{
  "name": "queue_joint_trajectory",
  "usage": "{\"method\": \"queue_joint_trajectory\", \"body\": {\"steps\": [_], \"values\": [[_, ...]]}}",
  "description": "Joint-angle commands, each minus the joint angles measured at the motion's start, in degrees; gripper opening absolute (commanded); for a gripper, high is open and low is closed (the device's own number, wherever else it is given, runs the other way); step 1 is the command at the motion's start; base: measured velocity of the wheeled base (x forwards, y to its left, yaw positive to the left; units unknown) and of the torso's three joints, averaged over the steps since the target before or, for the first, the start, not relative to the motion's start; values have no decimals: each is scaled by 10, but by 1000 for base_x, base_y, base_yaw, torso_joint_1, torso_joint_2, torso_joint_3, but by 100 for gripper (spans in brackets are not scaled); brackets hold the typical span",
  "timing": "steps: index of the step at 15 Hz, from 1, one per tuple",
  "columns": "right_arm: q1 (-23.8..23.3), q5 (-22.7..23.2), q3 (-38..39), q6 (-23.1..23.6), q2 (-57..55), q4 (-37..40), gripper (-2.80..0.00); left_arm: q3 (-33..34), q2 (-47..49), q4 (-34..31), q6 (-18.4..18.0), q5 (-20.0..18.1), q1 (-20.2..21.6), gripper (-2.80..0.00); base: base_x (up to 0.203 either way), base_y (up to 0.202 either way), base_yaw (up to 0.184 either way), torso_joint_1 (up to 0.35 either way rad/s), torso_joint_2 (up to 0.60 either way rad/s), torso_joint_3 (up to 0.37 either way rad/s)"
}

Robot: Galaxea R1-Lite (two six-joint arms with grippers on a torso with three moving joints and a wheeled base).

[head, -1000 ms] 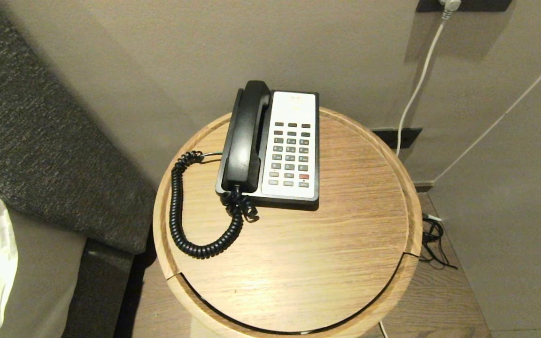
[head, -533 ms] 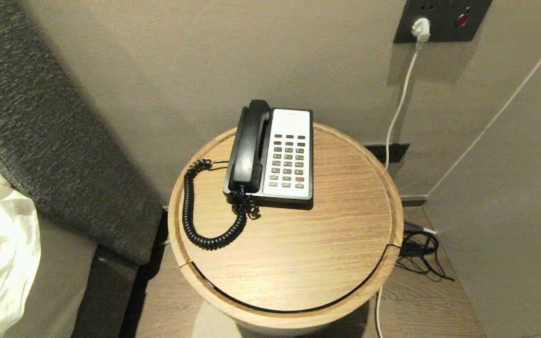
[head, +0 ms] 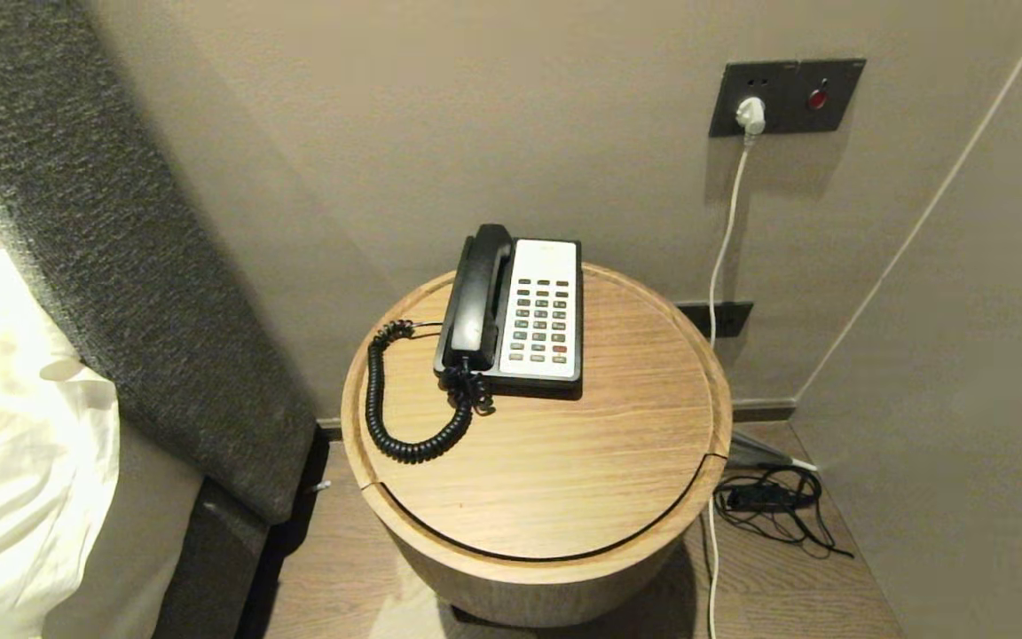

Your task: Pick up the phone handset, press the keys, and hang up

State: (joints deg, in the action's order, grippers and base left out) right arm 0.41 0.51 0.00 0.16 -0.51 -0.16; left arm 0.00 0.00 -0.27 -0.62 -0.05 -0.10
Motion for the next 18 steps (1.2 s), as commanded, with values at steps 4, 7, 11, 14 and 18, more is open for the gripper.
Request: {"method": "queue_joint_trajectory", "body": {"steps": [4,7,11,14,18], "values": [[0,0,0,0,-1,0,-280,0,1,0,0,0,0,-280,0,0,0,1,3,203],[0,0,0,0,-1,0,-280,0,1,0,0,0,0,-280,0,0,0,3,3,202],[0,0,0,0,-1,0,-280,0,1,1,-4,0,0,-280,0,0,0,1,5,200],[0,0,0,0,-1,0,-280,0,1,1,-2,0,0,-280,0,0,0,4,1,115],[0,0,0,0,-1,0,-280,0,1,1,-4,0,0,-280,0,0,0,1,1,18]]}}
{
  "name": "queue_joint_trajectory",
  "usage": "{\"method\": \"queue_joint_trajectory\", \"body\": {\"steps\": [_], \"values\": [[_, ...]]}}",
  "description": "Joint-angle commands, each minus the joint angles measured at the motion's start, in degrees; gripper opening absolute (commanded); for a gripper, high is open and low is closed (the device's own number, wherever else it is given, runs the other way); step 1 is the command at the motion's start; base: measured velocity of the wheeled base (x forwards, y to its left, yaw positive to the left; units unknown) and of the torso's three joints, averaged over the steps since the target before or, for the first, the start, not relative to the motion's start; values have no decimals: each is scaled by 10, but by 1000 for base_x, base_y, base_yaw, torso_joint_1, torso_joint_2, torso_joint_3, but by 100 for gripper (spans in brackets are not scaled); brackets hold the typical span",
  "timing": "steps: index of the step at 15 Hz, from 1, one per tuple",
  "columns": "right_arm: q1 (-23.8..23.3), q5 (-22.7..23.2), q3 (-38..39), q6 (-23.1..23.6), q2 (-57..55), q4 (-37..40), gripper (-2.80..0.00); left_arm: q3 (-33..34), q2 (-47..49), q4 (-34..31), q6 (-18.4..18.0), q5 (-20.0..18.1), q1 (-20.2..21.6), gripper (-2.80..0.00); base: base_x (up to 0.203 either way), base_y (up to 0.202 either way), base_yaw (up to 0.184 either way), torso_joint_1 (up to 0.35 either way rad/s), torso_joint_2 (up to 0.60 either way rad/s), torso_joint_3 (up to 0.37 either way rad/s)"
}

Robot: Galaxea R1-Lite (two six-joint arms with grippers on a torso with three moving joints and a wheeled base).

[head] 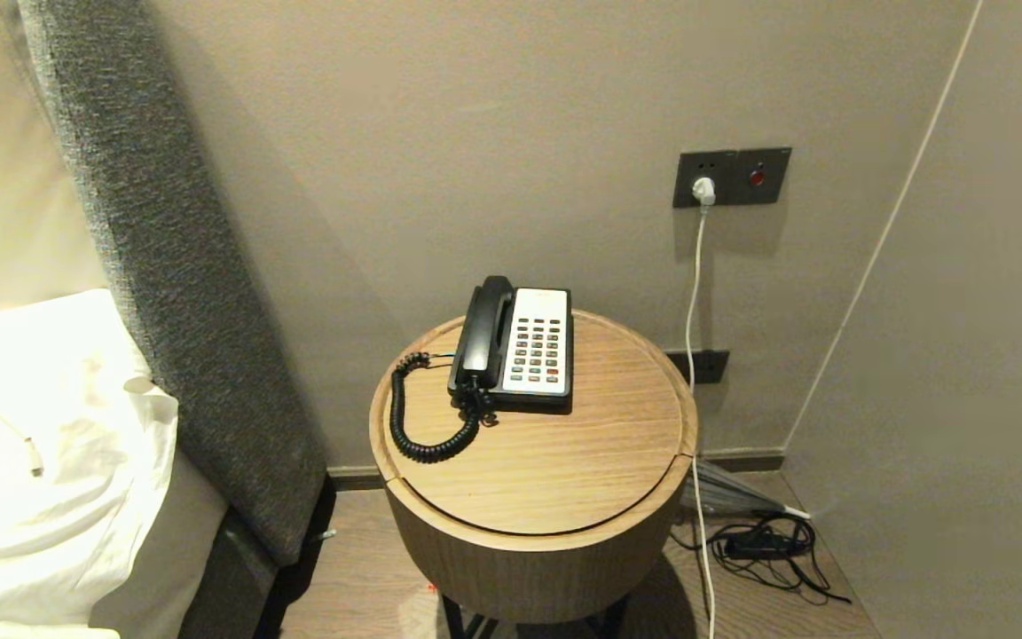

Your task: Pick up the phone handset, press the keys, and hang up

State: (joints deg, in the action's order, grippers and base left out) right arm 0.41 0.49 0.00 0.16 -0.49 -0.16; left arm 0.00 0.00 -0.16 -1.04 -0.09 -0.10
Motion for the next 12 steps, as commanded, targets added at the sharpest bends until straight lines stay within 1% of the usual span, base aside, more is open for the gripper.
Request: {"method": "queue_joint_trajectory", "body": {"steps": [1,12], "values": [[0,0,0,0,-1,0,-280,0,1,0,1,0,0,-280,0,0,0,0,0,0],[0,0,0,0,-1,0,-280,0,1,0,0,0,0,-280,0,0,0,0,0,0]]}}
